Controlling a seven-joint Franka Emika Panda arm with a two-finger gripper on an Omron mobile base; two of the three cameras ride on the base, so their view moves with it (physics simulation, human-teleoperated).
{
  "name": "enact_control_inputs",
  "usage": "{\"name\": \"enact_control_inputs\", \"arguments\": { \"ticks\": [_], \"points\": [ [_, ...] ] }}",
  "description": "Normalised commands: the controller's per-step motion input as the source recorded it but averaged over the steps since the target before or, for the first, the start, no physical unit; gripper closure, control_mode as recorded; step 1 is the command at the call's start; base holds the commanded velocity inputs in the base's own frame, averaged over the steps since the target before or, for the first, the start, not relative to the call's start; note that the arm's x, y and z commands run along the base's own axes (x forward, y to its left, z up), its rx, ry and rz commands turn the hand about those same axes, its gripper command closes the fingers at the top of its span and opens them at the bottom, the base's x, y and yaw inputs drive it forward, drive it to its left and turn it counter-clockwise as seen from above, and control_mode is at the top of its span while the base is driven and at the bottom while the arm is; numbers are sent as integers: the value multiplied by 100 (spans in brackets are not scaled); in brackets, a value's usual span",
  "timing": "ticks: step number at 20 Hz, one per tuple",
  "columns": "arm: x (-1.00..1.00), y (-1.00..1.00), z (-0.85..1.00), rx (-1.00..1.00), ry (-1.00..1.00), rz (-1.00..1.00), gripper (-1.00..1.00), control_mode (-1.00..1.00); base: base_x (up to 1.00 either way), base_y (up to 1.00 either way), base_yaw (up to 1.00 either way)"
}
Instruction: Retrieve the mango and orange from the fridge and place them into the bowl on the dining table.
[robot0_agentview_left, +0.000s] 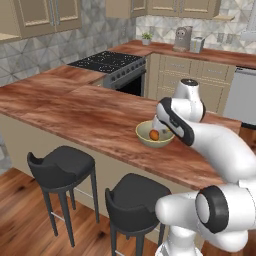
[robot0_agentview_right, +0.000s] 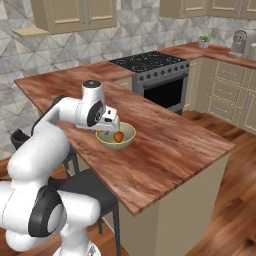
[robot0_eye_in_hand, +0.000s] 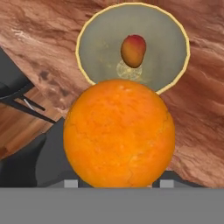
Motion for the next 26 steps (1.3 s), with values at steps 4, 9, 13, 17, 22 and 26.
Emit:
{"name": "enact_control_inputs", "arguments": {
  "ticks": [4, 9, 13, 17, 22, 26],
  "points": [
    [36, 0, -26, 0, 0, 0, 100, -100, 0, 0, 0],
    [40, 0, -29, 0, 0, 0, 100, -100, 0, 0, 0],
    [42, 0, -28, 0, 0, 0, 100, -100, 0, 0, 0],
    [46, 0, -30, 0, 0, 0, 100, -100, 0, 0, 0],
    [43, 0, -28, 0, 0, 0, 100, -100, 0, 0, 0],
    [41, 0, -28, 0, 0, 0, 100, -100, 0, 0, 0]
  ]
}}
